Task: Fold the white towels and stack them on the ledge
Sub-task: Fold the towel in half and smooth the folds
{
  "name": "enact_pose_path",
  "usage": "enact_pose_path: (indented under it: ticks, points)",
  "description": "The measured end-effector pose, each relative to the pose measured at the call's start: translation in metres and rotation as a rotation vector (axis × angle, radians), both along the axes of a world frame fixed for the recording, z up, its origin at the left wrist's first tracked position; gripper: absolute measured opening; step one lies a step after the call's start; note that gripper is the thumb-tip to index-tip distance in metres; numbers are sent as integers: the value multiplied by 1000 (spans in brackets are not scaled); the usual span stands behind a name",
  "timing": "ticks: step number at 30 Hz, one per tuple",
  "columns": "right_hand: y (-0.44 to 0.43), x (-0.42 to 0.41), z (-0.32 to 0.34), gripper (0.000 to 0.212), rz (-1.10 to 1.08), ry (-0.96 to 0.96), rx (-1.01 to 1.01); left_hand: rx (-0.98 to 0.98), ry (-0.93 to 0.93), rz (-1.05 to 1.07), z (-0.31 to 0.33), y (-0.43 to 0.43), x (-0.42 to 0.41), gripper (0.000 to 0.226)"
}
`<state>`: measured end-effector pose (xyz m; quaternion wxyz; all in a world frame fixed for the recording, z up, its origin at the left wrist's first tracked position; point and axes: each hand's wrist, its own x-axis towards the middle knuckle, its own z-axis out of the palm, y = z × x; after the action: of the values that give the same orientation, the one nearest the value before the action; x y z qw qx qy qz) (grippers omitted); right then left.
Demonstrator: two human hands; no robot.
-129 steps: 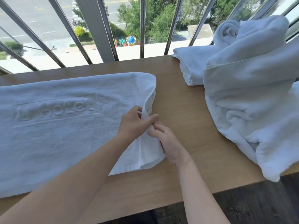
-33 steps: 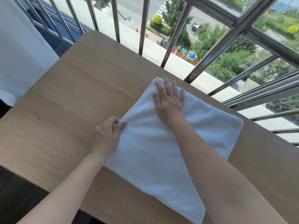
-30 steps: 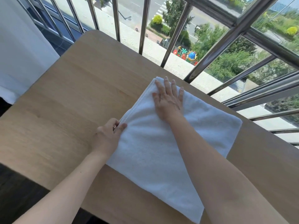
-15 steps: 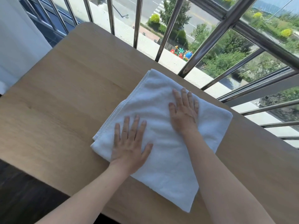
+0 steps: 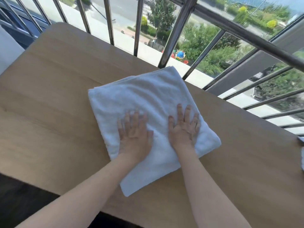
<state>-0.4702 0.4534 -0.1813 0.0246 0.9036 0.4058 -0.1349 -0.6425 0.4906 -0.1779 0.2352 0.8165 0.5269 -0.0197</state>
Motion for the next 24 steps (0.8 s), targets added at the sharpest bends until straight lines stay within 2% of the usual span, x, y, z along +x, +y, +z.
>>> enact_pose_path:
  ticks: [4,9,11,14,16,18,21,24]
  points:
    - [-29,-12,0,62,-143,38,-1,73,69,-177,-14,-40,-2,77]
    - [-65,-32,4,62,-277,133,-14,135,45,-525,-16,15,-3,71]
    - [-76,-45,5,62,-268,168,-29,82,9,-639,-11,37,2,68]
    - [-79,-59,8,60,-188,141,36,-57,-98,-588,4,45,10,78]
    - [-71,-57,14,56,-86,76,166,-33,-145,-474,5,22,11,65]
    - [-61,-48,15,50,27,42,262,31,-70,-439,1,-8,8,59]
    - [-58,-34,8,50,202,58,233,79,3,-418,-8,-23,6,63]
    - [-63,-29,-1,52,231,89,218,117,-26,-392,-11,-17,10,62]
